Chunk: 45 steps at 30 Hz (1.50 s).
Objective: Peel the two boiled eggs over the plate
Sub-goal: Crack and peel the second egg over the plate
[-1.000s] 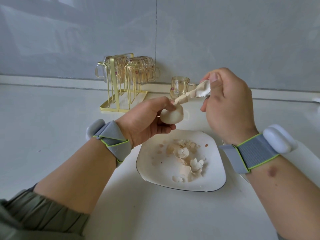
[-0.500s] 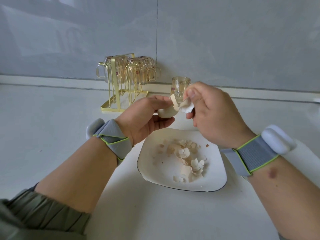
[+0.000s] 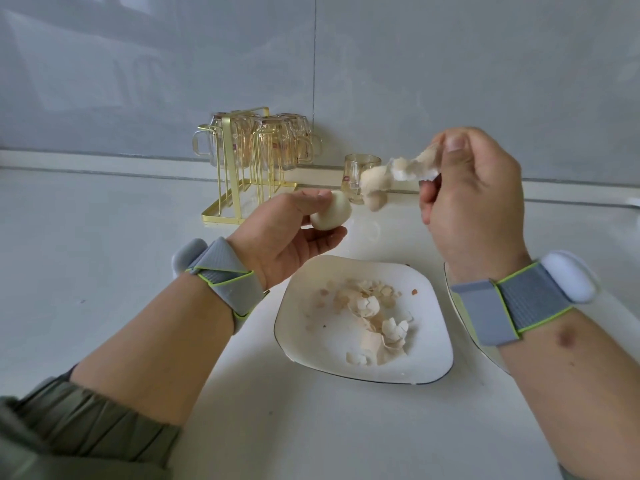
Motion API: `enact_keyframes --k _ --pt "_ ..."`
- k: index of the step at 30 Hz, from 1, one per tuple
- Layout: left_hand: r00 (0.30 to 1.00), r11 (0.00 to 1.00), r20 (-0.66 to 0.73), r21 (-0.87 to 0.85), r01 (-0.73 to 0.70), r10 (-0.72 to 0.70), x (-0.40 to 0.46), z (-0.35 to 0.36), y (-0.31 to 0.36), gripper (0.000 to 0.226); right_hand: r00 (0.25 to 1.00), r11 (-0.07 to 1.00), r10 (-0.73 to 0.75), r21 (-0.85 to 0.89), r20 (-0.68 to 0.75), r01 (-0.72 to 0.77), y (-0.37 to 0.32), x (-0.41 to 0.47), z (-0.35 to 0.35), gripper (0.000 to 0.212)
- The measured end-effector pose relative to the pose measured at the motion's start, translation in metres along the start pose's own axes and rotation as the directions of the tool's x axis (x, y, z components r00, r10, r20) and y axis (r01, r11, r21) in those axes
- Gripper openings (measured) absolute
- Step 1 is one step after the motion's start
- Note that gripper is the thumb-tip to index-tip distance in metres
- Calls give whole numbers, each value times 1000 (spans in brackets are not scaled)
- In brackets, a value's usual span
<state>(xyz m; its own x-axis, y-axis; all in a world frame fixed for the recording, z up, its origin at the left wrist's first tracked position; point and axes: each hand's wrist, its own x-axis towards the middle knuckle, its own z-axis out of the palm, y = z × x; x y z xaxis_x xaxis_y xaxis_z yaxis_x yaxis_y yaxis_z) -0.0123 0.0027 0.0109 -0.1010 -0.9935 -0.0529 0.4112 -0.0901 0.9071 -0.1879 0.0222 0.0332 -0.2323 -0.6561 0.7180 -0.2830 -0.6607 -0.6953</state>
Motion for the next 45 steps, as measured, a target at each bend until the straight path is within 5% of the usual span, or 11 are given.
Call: enact_keyframes --k 7,13,19,25,29,31,40,45 --pt "1000 1000 -1 -6 13 -13 -2 1 1 32 983 999 21 43 182 -29 -1 -4 -1 37" --pt "996 1000 88 -3 -15 15 -6 3 4 24 879 973 123 -231 461 -15 -4 -13 -2 48" --pt "992 1000 124 15 -23 21 -7 2 4 24 879 944 87 -320 469 77 -3 -12 -2 27" --pt "979 998 193 30 -63 56 -9 3 5 27 899 909 92 -404 429 99 6 -9 -1 48" --pt "964 994 250 30 -104 93 -11 3 6 28 779 846 234 -517 581 131 8 -12 -1 19" --pt "965 992 242 54 -116 99 -11 3 5 29 719 804 296 -570 628 167 8 -14 0 35" --pt "992 988 98 126 -93 81 -5 2 2 17 832 888 151 -442 534 123 4 -12 0 53" --pt "996 984 64 164 -66 56 -3 3 0 17 826 905 100 -395 555 156 6 -13 1 54"
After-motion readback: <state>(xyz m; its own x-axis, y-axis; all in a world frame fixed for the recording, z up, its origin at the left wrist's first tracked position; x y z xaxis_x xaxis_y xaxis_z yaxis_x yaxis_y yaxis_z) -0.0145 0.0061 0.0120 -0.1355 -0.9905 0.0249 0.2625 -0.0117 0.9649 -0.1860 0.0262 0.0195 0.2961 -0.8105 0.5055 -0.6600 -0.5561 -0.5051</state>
